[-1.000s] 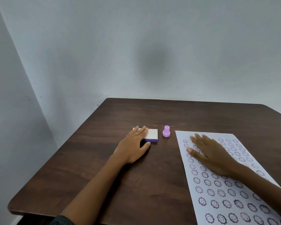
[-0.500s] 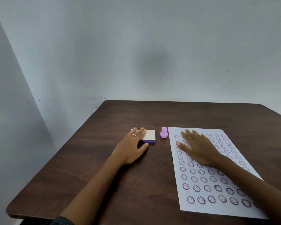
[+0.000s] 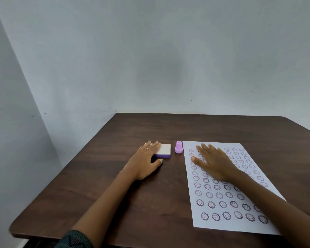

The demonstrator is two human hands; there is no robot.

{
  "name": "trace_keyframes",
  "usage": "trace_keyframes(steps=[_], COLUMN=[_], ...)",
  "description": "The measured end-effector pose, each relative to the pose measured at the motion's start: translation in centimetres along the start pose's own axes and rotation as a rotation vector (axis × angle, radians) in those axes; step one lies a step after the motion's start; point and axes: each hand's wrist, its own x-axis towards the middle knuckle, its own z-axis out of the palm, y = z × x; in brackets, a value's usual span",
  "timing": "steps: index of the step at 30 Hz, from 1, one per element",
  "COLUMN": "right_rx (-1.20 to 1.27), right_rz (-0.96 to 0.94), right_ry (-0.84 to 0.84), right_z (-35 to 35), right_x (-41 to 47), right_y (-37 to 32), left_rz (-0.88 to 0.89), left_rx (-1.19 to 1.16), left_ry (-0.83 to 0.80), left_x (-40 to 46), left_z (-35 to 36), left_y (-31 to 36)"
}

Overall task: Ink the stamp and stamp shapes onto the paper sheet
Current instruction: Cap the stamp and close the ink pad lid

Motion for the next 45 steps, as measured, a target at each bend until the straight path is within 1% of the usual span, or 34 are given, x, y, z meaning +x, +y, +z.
trace_keyframes(steps=[11,16,21,24,28,31,36,45], right_rx=[-0.003,0.021,0.054,0.057,0.116,0.178,0.204,0.183], right_rz=[0.013,0.003,-0.004,-0.039,-0.037,-0.021,0.0,0.062], right_ry=[0.004,0.004,0.005,-0.008,0.0,-0.029,-0.066,-0.133], right_z=[0.2,0.1,0.2,0.3,0.0,-0.9,-2.0,-3.5], right_x=[0.1,0.0,0.2,0.4,0.1,-0.3,-0.6,-1.1], right_y=[0.0,-0.1,0.0,0.4,0.5,0.0,-0.4,-1.3], left_rz=[-0.006,0.004,-0.014,-0.005,0.039,0.011,-0.041,-0.149], left_rx=[0.061,0.088,0.127,0.136,0.108,0.11,0.101,0.092], left_ry=[-0.016,0.009,-0.045,-0.028,-0.012,-0.046,-0.09,-0.187], left_x=[0.5,0.6,1.0,1.0,0.8,0.7,0.9,0.6], left_z=[0.0,0.3,0.6,0.5,0.0,-0.6,-1.4,-2.3], left_y=[0.3,0.1,-0.4,-0.7,-0.4,0.3,1.3,2.7])
